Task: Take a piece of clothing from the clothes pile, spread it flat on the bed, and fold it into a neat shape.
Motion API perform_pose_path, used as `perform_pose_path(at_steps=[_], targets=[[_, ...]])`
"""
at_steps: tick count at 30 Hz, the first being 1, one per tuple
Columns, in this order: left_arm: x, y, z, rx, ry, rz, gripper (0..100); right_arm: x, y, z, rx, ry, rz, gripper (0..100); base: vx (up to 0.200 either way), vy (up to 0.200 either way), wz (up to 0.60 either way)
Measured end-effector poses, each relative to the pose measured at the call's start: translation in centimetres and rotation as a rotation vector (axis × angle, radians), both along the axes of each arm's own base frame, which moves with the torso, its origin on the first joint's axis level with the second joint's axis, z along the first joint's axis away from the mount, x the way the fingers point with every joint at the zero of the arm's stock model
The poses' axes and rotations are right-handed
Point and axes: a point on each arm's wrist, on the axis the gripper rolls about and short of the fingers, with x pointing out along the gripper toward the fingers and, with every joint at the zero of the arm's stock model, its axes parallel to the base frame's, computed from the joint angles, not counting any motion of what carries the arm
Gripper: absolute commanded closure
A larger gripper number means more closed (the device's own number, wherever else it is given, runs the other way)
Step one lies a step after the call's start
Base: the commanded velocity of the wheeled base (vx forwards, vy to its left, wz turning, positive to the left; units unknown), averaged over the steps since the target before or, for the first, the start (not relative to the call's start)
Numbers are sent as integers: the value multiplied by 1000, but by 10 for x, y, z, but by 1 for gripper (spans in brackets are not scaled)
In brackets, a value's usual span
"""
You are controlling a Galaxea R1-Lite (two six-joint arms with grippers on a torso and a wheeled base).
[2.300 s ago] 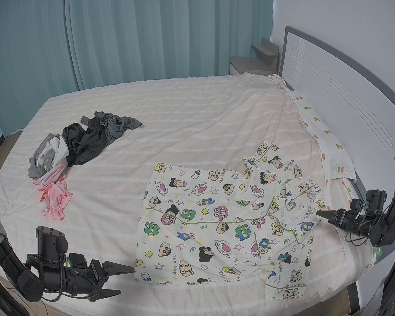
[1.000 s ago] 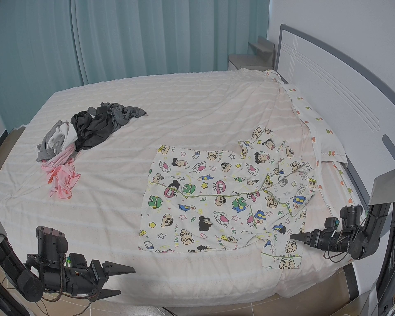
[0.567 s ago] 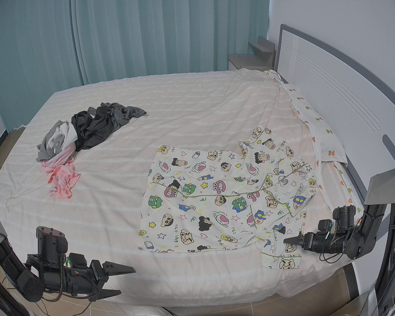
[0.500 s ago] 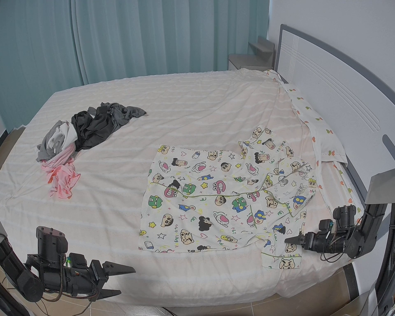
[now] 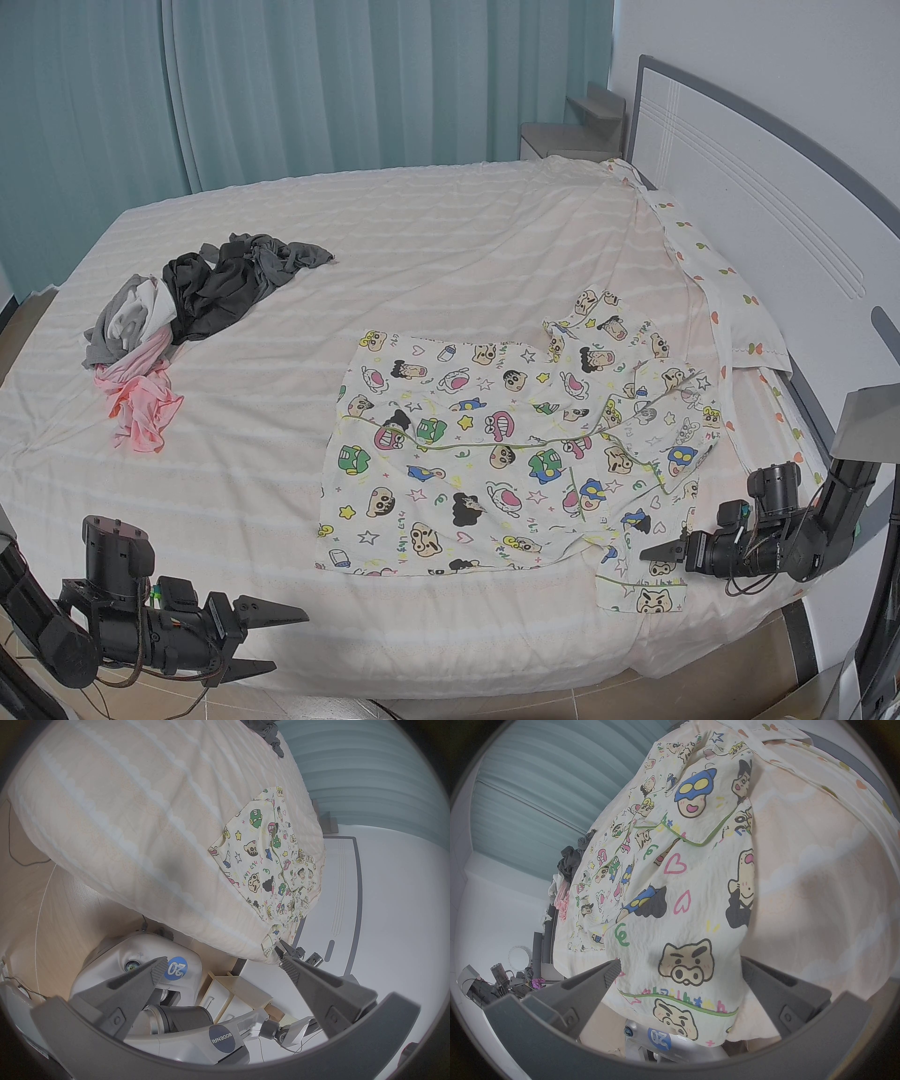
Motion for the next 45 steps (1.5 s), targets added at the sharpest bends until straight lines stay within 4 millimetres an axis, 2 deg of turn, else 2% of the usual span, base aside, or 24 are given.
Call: perform_pose_path(at_steps=[13,20,29,34,44,45], targets=[[0,0,0,1,0,2,0,3,1,2,-27,0,-15,100,0,0,0],[0,0,0,1,1,2,0,-2,-8,3,-54,-4,-19,100,0,0,0],[0,0,0,2,0,1,0,-25,-34,0,-121,11,-17,100,0,0,0],[0,0,0,1,0,1,0,-35,-38,0,-129,29,-19,100,0,0,0],[0,0,0,1,1,2,0,-44,-48,1,-126,40,-15,100,0,0,0],[0,0,0,1,1,2,0,-45,-51,1,-125,35,-16,0,0,0,0]])
